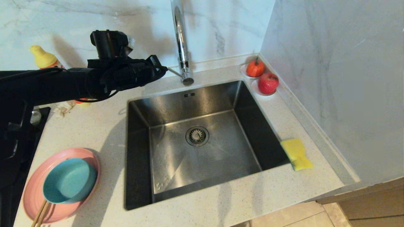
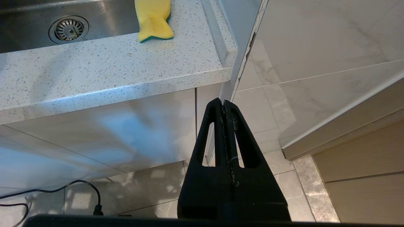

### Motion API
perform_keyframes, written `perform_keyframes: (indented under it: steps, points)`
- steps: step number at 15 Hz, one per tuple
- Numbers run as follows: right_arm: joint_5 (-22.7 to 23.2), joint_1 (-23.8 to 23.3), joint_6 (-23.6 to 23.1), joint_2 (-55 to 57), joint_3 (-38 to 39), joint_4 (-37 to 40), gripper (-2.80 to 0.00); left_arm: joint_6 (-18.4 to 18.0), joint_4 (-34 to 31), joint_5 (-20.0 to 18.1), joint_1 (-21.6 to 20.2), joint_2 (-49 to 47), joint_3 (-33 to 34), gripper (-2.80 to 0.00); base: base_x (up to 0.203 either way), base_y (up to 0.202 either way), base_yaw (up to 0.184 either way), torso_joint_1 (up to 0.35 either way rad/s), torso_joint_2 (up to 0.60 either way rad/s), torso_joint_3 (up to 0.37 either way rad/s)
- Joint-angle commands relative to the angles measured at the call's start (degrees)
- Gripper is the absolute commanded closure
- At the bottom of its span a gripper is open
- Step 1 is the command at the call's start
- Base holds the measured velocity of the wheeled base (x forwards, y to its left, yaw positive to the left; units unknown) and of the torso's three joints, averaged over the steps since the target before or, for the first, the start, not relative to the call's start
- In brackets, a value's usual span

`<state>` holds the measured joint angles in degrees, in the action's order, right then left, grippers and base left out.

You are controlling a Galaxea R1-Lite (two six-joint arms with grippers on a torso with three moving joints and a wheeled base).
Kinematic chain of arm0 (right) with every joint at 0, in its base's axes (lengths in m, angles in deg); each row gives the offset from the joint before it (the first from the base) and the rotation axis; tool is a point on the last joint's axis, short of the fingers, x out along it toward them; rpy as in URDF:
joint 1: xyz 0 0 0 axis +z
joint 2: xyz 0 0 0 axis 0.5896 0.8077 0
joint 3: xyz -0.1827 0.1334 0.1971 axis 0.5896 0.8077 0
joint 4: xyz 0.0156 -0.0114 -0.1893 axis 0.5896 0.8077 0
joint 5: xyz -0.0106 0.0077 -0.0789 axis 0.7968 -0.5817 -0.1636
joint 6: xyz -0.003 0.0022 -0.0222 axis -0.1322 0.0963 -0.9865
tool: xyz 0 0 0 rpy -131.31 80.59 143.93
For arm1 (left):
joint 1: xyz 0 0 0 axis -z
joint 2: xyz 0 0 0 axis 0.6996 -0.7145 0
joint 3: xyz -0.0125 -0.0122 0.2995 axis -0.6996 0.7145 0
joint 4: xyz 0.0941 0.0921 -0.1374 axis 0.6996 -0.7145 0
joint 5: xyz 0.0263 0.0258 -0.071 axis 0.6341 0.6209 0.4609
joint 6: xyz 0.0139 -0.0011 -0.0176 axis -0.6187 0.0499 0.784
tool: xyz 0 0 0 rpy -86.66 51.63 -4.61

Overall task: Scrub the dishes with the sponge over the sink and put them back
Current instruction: Turn on the faucet

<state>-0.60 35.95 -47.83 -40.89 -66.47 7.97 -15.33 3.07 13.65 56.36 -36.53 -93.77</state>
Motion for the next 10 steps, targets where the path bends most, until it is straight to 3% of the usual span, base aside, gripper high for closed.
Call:
perform_keyframes:
  steps: [1,10]
  points:
    - [-0.01,0.01,0.00,0.00,0.00,-0.02,0.00,0.17,0.52,-0.30,0.08,0.01,-0.01,0.00,0.000,0.000,0.000,0.000,0.00,0.000]
    - [-0.01,0.01,0.00,0.00,0.00,-0.02,0.00,0.09,1.04,-0.47,1.05,-2.23,0.08,0.00,0.000,0.000,0.000,0.000,0.00,0.000]
